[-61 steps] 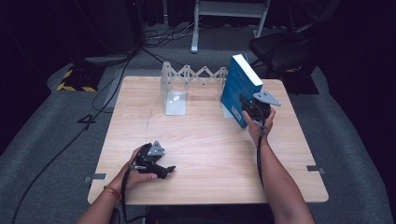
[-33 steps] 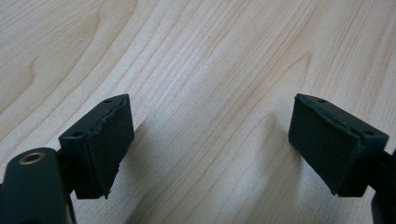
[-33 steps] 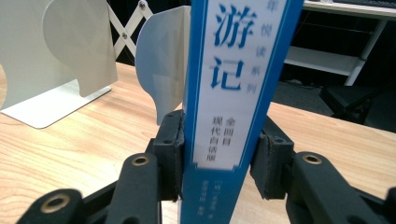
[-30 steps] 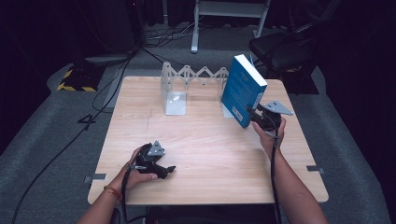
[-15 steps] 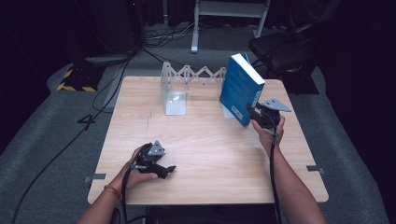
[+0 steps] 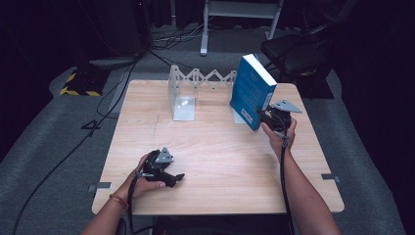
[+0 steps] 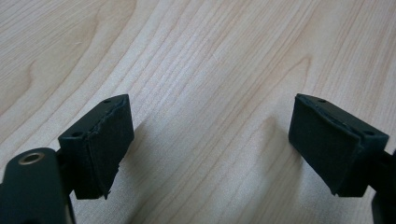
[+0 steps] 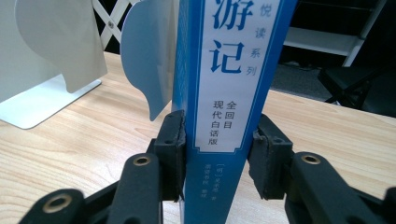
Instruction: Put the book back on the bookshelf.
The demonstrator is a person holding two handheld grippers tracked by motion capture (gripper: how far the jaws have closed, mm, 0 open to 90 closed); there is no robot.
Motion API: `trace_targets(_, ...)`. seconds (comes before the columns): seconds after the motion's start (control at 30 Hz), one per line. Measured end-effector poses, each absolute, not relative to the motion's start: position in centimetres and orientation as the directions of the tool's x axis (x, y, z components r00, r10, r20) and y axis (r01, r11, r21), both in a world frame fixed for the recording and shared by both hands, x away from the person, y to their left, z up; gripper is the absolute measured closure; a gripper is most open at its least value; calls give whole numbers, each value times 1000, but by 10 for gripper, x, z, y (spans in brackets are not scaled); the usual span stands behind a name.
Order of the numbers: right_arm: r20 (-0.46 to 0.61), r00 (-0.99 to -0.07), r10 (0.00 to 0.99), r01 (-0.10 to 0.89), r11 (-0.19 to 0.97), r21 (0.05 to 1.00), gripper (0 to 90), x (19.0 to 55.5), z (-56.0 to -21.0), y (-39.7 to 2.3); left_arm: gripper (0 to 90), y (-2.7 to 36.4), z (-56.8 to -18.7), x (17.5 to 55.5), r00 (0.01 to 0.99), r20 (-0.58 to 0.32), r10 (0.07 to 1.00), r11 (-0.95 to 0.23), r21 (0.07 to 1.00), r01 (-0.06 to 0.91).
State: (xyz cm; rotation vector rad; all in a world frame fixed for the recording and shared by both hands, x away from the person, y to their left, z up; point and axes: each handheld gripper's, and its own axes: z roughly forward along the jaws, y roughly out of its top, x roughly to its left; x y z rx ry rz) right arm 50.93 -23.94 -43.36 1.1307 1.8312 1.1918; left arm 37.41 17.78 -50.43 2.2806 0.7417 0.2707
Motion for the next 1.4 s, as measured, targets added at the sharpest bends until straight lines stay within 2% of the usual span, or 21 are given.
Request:
trace_targets(0.53,-86,-444,892,319,246,915,501,493,-421,-258,145,178,-504,374,813,-19,582,-581,689,432)
trace_targets(0.67,-106,-482,870,328,291,899,492,489,-417,-261,145,178,-504,374,812,-18,584,-581,689,433)
trace_targets(1.0,-149,-554,819,365,400,841,404,475,-414,-276,145,178,-504,374,811,-16,585,-581,689,433)
trace_targets(1.4,-193,-647,738,350,512,784,390,451,-408,-284,145,178,-504,374,810,-14,586,-581,689,433)
